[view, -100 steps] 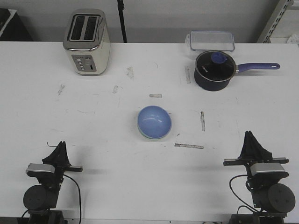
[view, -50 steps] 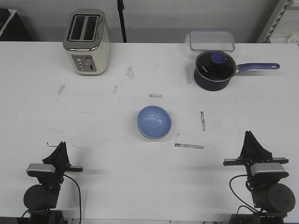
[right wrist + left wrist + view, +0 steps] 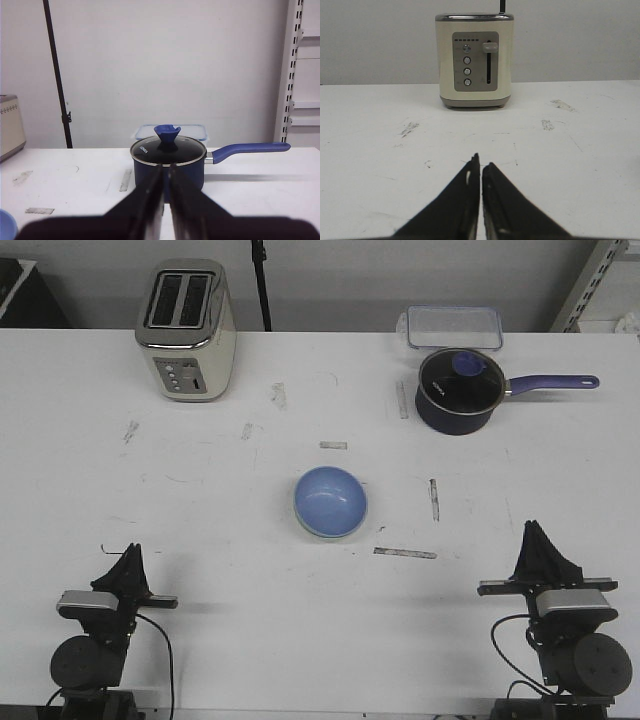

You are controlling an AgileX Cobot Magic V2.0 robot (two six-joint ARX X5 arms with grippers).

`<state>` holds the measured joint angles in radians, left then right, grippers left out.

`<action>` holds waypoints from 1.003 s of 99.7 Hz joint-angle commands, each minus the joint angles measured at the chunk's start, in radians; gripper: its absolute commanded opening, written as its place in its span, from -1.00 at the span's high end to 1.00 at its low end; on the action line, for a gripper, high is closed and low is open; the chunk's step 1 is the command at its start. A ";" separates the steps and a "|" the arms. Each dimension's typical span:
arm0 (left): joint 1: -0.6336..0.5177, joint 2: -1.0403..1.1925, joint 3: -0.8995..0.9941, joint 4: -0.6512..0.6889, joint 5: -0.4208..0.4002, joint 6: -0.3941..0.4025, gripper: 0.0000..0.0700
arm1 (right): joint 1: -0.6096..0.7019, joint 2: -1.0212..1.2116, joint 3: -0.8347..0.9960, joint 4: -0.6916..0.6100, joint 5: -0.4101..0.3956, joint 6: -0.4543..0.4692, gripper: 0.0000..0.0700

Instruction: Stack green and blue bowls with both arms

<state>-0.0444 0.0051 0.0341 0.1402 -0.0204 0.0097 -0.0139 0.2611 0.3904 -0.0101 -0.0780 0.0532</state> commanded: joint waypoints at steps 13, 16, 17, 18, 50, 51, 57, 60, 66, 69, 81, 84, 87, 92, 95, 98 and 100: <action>-0.002 -0.002 -0.022 0.011 0.001 0.002 0.99 | 0.000 0.000 0.004 0.011 0.000 0.010 0.96; -0.002 -0.002 -0.022 0.011 0.001 0.002 0.99 | 0.000 0.000 0.004 0.011 0.000 0.010 0.96; -0.002 -0.002 -0.022 0.011 0.001 0.002 0.99 | 0.000 0.000 0.004 0.011 0.000 0.010 0.96; -0.002 -0.002 -0.022 0.011 0.001 0.002 0.99 | 0.000 0.000 0.004 0.010 0.000 0.009 0.96; -0.002 -0.002 -0.022 0.012 0.001 0.002 0.99 | 0.002 -0.160 -0.115 0.026 0.022 -0.004 0.96; -0.002 -0.002 -0.022 0.012 0.001 0.002 0.99 | 0.002 -0.170 -0.124 0.029 0.025 -0.004 0.96; -0.002 -0.002 -0.022 0.011 0.001 0.002 0.99 | 0.002 -0.227 -0.174 0.040 0.030 -0.003 0.96; -0.002 -0.002 -0.022 0.011 0.001 0.002 0.99 | 0.002 -0.251 -0.194 0.040 0.029 -0.002 0.96; -0.002 -0.002 -0.022 0.011 0.001 0.002 0.99 | 0.002 -0.259 -0.226 0.058 0.027 -0.001 0.96; -0.002 -0.002 -0.022 0.011 0.001 0.002 0.99 | 0.002 -0.260 -0.238 0.066 0.027 -0.001 0.96; -0.002 -0.002 -0.022 0.011 0.001 0.002 0.99 | 0.004 -0.260 -0.290 0.116 0.026 -0.001 0.96; -0.002 -0.002 -0.022 0.011 0.001 0.002 0.99 | 0.004 -0.260 -0.309 0.145 0.027 -0.001 0.96; -0.002 -0.002 -0.022 0.012 0.001 0.002 0.99 | 0.003 -0.260 -0.328 0.174 0.026 -0.001 0.96; -0.002 -0.002 -0.022 0.012 0.001 0.002 0.99 | 0.004 -0.260 -0.362 0.224 0.026 -0.001 0.96; -0.002 -0.002 -0.022 0.012 0.001 0.002 0.99 | 0.004 -0.260 -0.381 0.241 0.026 0.000 0.96; -0.002 -0.002 -0.022 0.011 0.001 0.002 0.99 | 0.005 -0.260 -0.378 0.216 0.025 0.000 0.96; -0.002 -0.002 -0.022 0.012 0.001 0.002 0.99 | 0.005 -0.260 -0.378 0.203 0.023 -0.001 0.96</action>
<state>-0.0444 0.0051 0.0341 0.1413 -0.0204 0.0097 -0.0128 0.0029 0.0151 0.2066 -0.0525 0.0494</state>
